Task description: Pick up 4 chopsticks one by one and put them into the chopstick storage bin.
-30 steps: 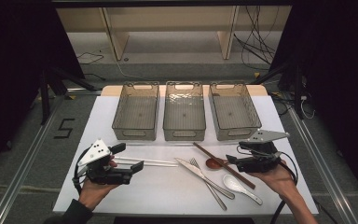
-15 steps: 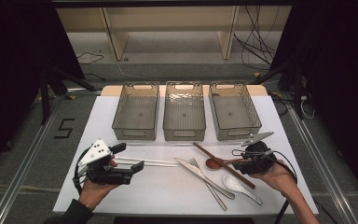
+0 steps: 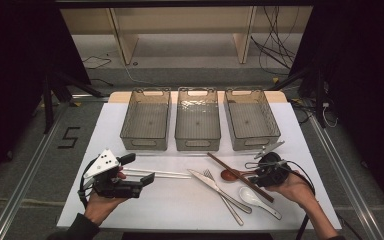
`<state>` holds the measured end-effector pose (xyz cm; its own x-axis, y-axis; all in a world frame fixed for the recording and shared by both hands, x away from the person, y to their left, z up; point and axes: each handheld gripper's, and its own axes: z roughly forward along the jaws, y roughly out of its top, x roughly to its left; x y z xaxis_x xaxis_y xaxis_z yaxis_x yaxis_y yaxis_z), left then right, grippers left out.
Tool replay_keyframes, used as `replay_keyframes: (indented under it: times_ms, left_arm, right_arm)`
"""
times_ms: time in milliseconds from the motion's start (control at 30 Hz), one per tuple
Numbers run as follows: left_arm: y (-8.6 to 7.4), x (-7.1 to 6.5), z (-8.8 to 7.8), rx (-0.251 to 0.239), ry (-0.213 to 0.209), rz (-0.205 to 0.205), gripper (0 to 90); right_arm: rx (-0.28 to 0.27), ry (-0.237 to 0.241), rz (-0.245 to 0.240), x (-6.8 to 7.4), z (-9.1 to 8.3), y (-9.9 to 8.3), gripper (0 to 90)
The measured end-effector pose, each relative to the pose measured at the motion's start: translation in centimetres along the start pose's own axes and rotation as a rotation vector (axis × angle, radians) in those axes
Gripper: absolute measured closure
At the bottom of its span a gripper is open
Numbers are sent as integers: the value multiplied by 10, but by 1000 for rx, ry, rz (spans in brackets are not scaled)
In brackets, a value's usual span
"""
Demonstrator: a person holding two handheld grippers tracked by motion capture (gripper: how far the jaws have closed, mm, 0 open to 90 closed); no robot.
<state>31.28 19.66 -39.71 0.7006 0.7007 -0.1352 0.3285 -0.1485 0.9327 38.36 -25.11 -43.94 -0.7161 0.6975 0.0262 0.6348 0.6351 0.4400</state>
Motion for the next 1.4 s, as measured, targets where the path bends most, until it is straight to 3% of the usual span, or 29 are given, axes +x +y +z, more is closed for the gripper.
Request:
replay_keyframes:
  times_ms: [367, 967, 1233, 1400]
  left_arm:
    - [0, 0, 0, 0, 0, 1, 62]
    - [0, 0, 0, 0, -5, -1, 62]
    - [0, 0, 0, 3, -4, 1, 62]
    - [0, 0, 0, 1, -2, 2, 62]
  right_arm:
    - [50, 9, -44, 3, 10, 3, 717]
    - [113, 14, -56, 2, 22, 8, 829]
    - [100, 11, -68, 3, 20, 9, 850]
    - [46, 5, -73, 4, 8, 10, 853]
